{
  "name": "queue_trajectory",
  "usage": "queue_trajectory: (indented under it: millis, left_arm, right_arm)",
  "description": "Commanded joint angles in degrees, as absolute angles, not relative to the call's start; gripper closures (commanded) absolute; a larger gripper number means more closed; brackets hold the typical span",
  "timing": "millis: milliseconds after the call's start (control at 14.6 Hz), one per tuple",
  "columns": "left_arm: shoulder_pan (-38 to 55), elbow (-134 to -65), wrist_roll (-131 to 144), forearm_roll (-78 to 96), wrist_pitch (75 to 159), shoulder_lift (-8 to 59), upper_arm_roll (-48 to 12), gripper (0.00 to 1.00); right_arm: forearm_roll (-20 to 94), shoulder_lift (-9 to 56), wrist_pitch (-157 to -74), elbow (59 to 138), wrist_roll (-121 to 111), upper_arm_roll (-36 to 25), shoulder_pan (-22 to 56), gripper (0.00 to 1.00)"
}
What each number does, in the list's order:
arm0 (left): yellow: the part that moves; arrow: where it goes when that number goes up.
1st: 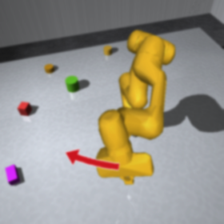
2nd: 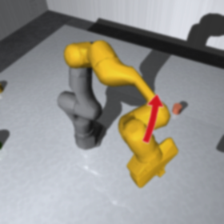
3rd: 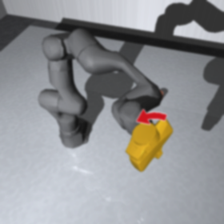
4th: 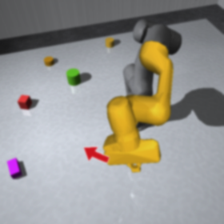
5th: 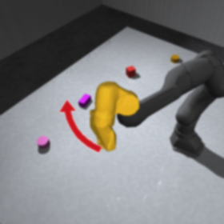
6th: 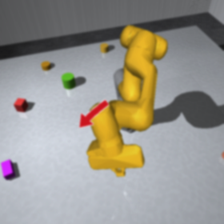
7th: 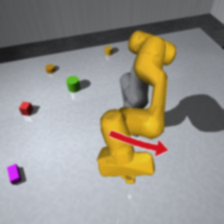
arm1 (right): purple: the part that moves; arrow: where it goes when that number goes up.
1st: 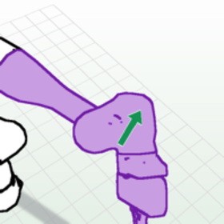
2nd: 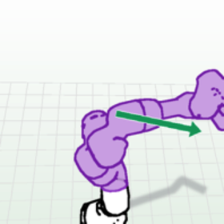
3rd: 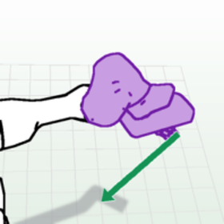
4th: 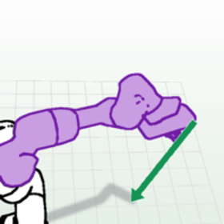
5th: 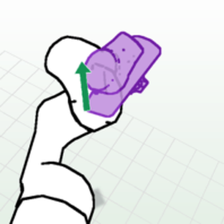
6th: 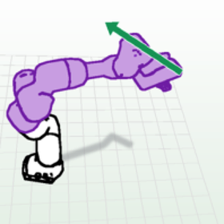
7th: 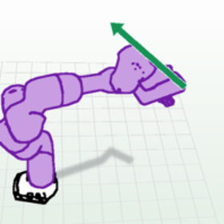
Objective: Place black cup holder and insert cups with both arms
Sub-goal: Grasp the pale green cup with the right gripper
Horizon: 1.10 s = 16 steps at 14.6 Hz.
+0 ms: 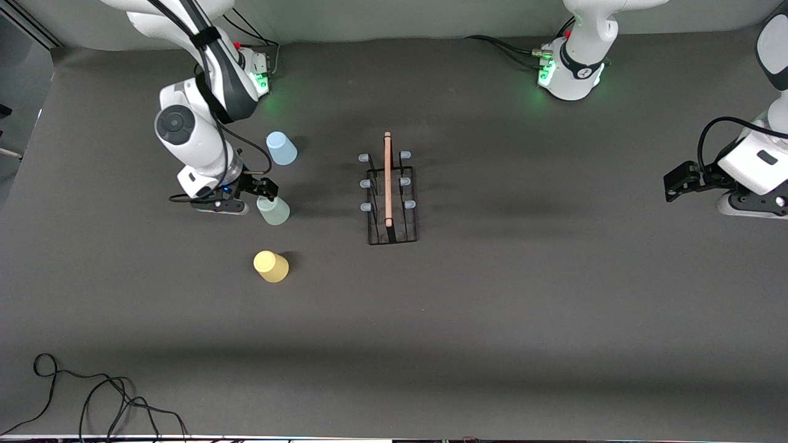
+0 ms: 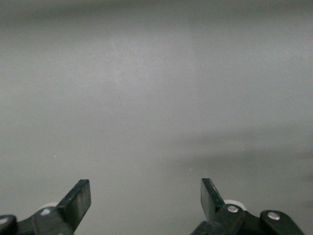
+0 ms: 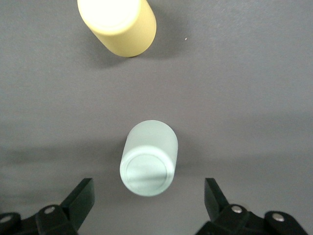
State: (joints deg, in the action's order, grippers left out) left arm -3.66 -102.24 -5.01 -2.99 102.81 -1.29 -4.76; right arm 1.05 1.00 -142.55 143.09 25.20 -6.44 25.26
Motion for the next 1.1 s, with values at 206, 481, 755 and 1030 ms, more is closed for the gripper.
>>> queue_trajectory:
  millis: [206, 481, 755, 1030]
  left_arm:
    - [-3.5, -102.1, -6.1, -2.2, 101.7, -1.7, -4.8, 0.00]
    - [-3.5, -102.1, -6.1, -2.3, 101.9, -1.7, -4.8, 0.00]
    - [-3.6, -102.1, -7.2, -2.2, 101.6, -1.8, -4.8, 0.00]
    - [-3.9, -102.0, -7.4, -1.1, 101.2, -1.7, -4.7, 0.00]
  right_arm:
    - [1.1, 8.1, -151.1, 143.6, 24.9, -7.0, 26.6, 0.00]
    - [1.1, 9.3, -152.1, 143.6, 25.0, -6.9, 26.7, 0.05]
    - [1.1, 8.4, -151.0, 143.6, 24.8, -6.9, 26.9, 0.68]
    - [1.1, 2.0, -142.9, 142.7, 24.5, -7.0, 26.9, 0.84]
